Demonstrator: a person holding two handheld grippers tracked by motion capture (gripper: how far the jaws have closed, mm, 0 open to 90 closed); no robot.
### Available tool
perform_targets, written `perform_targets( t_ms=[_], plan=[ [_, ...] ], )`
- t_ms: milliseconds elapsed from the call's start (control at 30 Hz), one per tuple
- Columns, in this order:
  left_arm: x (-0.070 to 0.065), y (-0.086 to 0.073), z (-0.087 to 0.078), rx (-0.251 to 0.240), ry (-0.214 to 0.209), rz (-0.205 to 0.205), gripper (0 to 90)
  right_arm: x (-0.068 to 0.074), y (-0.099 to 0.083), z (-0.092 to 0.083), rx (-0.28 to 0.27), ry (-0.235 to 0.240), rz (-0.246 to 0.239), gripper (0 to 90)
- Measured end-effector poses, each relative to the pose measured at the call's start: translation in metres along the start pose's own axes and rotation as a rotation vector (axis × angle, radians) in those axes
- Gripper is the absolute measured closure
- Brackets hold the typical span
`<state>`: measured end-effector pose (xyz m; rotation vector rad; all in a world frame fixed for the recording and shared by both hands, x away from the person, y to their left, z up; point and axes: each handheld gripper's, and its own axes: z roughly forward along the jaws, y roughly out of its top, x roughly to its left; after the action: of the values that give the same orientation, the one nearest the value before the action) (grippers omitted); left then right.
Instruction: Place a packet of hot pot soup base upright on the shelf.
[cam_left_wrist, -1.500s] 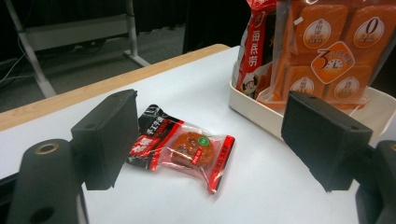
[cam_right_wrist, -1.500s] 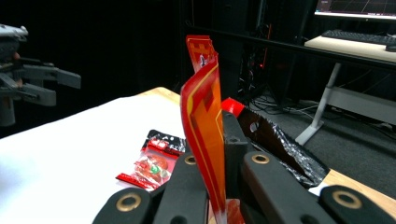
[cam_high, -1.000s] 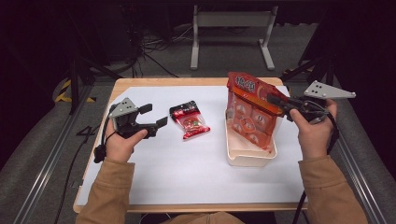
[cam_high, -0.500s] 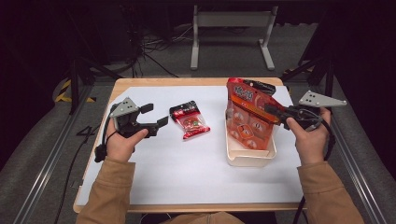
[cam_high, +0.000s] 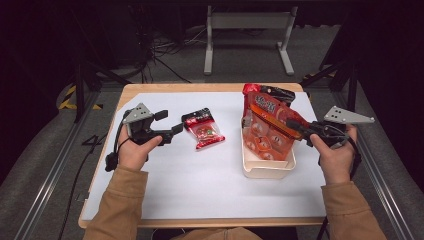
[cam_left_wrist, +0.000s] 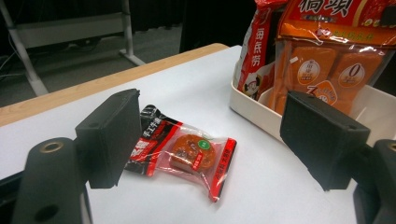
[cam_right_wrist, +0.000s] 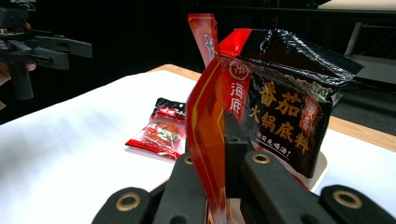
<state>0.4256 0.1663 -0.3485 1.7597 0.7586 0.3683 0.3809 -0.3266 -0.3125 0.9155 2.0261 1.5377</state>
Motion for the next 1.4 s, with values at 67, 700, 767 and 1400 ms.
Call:
perform_targets(
  t_ms=[67, 700, 767, 1400],
  plan=[
    [0.002, 0.0, 0.002, 0.012, 0.008, -0.001, 20.0, 0.002, 0.0, -0.001, -0.005, -0.008, -0.01, 89.6],
    [0.01, -0.003, 0.006, 0.041, 0.023, -0.029, 18.3, -0.004, 0.003, -0.029, -0.015, -0.052, -0.007, 47.4],
    [0.011, -0.003, 0.007, 0.04, 0.024, -0.029, 18.2, -0.004, 0.004, -0.034, -0.013, -0.051, -0.002, 45.7],
    [0.02, -0.003, 0.015, 0.054, 0.056, -0.022, 18.2, -0.015, 0.0, -0.07, 0.076, -0.084, -0.019, 42.1]
  ],
)
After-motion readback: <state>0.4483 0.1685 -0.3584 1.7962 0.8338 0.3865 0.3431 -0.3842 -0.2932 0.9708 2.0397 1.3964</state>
